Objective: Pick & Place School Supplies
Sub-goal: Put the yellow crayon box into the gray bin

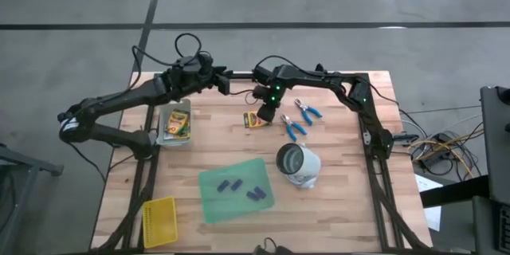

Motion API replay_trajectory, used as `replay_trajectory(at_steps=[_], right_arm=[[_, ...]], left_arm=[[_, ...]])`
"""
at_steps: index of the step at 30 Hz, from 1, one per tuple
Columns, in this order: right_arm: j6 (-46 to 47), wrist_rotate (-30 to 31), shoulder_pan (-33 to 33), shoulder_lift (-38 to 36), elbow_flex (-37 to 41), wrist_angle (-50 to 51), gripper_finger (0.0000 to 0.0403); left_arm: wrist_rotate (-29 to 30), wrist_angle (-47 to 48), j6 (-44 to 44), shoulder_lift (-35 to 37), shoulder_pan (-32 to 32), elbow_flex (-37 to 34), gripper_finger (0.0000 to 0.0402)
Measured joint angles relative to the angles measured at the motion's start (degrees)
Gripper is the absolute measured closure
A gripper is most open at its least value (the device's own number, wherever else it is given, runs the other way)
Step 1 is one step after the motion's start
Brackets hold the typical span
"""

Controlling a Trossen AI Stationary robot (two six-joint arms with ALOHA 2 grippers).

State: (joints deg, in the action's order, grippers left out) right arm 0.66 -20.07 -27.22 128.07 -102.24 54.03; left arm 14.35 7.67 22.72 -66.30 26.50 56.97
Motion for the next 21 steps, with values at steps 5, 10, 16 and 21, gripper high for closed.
replay_trajectory(at_steps=[5,10,16,21], right_arm=[[2.7,2.3,0.0,0.1,0.4,0.4,0.0372],[5.4,8.0,0.1,0.1,0.4,1.8,0.0372],[2.3,6.9,0.1,0.1,0.4,2.7,0.0372],[-10.1,-2.1,0.8,0.1,0.4,2.3,0.0372]], left_arm=[[0.1,0.0,0.0,0.0,0.0,0.0,0.0239],[0.1,0.1,-0.1,0.0,0.0,0.0,0.0239],[0.1,0.1,-1.2,0.0,0.0,0.0,0.0239],[0.1,0.1,-2.3,0.0,0.0,0.0,0.0239]])
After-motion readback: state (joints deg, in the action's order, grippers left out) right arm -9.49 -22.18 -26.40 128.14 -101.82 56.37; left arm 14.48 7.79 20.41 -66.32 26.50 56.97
